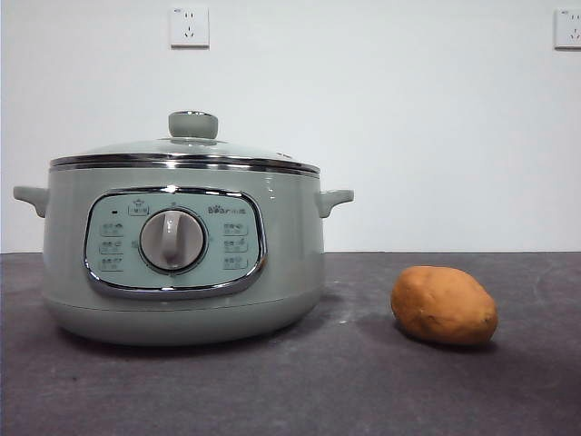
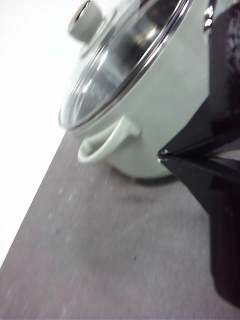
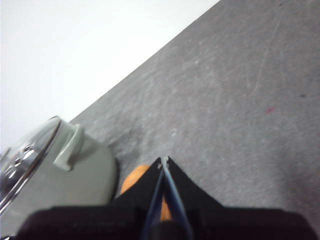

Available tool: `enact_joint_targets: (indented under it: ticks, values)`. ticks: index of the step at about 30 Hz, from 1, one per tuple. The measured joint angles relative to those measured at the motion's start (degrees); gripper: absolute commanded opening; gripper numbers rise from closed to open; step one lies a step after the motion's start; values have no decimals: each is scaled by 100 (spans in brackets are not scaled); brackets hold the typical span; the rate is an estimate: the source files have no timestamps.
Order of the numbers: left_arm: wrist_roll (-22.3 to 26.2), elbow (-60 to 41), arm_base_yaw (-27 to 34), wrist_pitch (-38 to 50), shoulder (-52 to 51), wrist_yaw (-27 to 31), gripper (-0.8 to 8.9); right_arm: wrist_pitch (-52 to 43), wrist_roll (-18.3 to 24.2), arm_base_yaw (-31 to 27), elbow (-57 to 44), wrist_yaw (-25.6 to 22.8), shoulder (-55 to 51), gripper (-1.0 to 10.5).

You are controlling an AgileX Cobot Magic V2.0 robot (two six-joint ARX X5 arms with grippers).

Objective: Pick up the potato,open the lid,put the potato in the pot,close the lid

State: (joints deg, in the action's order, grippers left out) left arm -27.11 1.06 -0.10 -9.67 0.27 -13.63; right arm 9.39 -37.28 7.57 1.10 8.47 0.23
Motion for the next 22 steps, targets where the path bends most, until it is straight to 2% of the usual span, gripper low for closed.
enact_joint_targets:
  ticks: [3, 6, 14, 18, 22]
  values:
    - [-2, 26, 0, -55, 0, -232, -6, 28, -77, 0, 17, 94, 2, -4]
    - [-4, 284, 0, -472, 0, -315, -6, 96, -155, 0, 195, 245, 83, -6]
    - [4, 1532, 0, -1530, 42, -334, -6, 302, -177, 0, 1209, 634, 688, -9]
    - [111, 2157, 0, -1919, 219, -487, -6, 791, 90, 0, 1952, 658, 1252, -9]
    - [420, 2826, 0, -2350, 579, -649, -6, 1364, 603, 0, 2813, 658, 1899, -8]
